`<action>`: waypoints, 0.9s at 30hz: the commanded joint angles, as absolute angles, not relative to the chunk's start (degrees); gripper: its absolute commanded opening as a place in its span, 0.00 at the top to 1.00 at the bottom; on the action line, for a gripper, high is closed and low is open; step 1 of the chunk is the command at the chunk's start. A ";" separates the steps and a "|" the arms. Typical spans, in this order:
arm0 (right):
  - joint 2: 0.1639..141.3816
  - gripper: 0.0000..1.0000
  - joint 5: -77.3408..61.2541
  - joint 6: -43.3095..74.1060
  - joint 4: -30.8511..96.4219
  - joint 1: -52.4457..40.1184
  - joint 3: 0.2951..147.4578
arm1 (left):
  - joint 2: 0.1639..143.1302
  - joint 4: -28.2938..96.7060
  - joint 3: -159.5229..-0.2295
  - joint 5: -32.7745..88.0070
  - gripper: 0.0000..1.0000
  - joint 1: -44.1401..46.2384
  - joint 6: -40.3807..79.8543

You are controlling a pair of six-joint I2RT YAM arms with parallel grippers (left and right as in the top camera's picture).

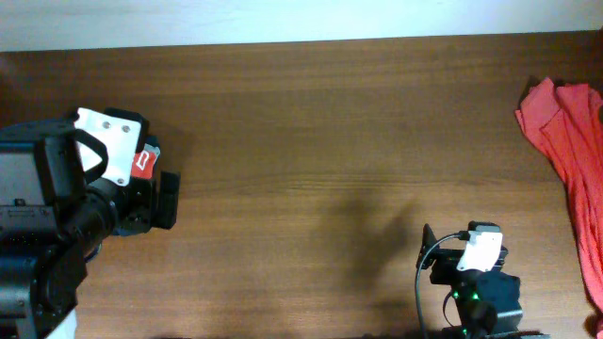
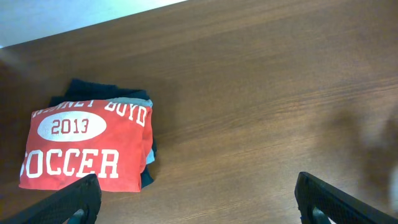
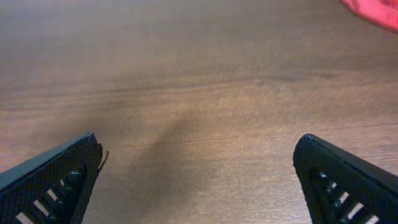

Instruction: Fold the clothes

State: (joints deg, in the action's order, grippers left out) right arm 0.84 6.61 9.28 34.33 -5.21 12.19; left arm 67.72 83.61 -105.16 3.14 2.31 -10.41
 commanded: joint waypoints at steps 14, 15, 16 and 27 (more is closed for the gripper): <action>0.21 0.01 4.10 9.87 33.56 -4.80 8.73 | 67.64 83.68 -105.36 2.94 0.01 2.59 -9.72; 0.21 0.01 4.10 9.89 33.54 -4.80 8.73 | 67.64 83.66 -105.36 2.94 0.01 2.59 -9.72; 0.21 0.01 4.10 9.87 33.56 -4.80 8.73 | 67.64 83.68 -105.36 2.94 0.01 2.59 -9.72; 0.21 0.01 4.10 9.89 33.56 -4.80 8.73 | 67.64 83.68 -105.36 2.94 0.01 2.59 -9.72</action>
